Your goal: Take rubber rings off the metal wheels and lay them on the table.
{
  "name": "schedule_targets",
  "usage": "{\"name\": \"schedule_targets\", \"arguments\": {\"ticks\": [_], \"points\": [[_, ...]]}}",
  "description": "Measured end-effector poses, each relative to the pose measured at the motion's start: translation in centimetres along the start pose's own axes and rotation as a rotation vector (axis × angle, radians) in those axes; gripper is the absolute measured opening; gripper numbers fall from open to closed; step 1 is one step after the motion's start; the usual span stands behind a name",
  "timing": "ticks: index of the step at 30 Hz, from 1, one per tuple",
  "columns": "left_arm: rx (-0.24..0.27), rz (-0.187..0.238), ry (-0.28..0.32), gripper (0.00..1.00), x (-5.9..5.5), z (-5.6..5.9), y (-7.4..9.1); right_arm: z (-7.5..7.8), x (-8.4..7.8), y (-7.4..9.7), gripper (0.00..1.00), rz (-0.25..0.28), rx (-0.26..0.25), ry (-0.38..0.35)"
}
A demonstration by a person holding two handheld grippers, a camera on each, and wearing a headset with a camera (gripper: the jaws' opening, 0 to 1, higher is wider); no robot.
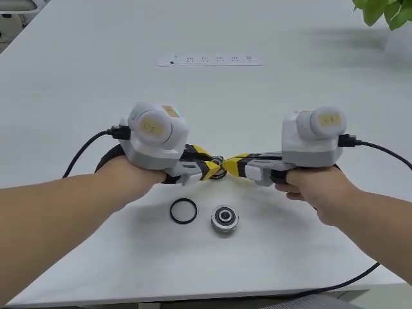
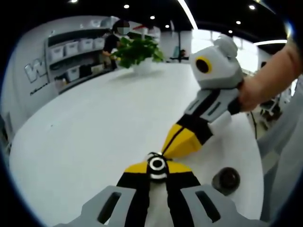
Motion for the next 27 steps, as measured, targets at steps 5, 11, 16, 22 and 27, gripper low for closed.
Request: {"name": "schedule_targets", "arguments": {"ticks": [5, 11, 16, 22, 27], "points": [[0.000, 0.000, -0.001, 0.12, 0.01, 0.04, 0.01, -0.18, 0.11, -0.12, 0.00, 0.005, 0.009, -0.002], [-0.003, 0.001, -0.004, 0.12, 0.02, 0.13, 0.04, -0.27, 0.31, -0.02, 0.00, 0.020, 0.024, -0.024], [-0.006, 0.005, -0.005, 0.12, 0.01, 0.17, -0.01, -0.56, 0.61, -0.02, 0.00, 0.039, 0.043, -0.048], [-0.011, 0.006, -0.006, 0.12, 0.04, 0.22, 0.00, -0.63, 0.56, 0.19, 0.00, 0.045, 0.060, -0.068], [-0.014, 0.009, -0.008, 0.12, 0.06, 0.19, -0.02, -0.99, 0.64, 0.35, 0.00, 0.049, 0.080, -0.078]]}}
Point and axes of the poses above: the centre of the closed fingertips' face, and the gripper's own axes: y roughly backward along the fingers, z roughly to its right, x roughly out of its top, the point moved 1 cm from there along y, roughly backward along the fingers, and after that the axes turned 5 degrees about y, right-handed, at the moved point
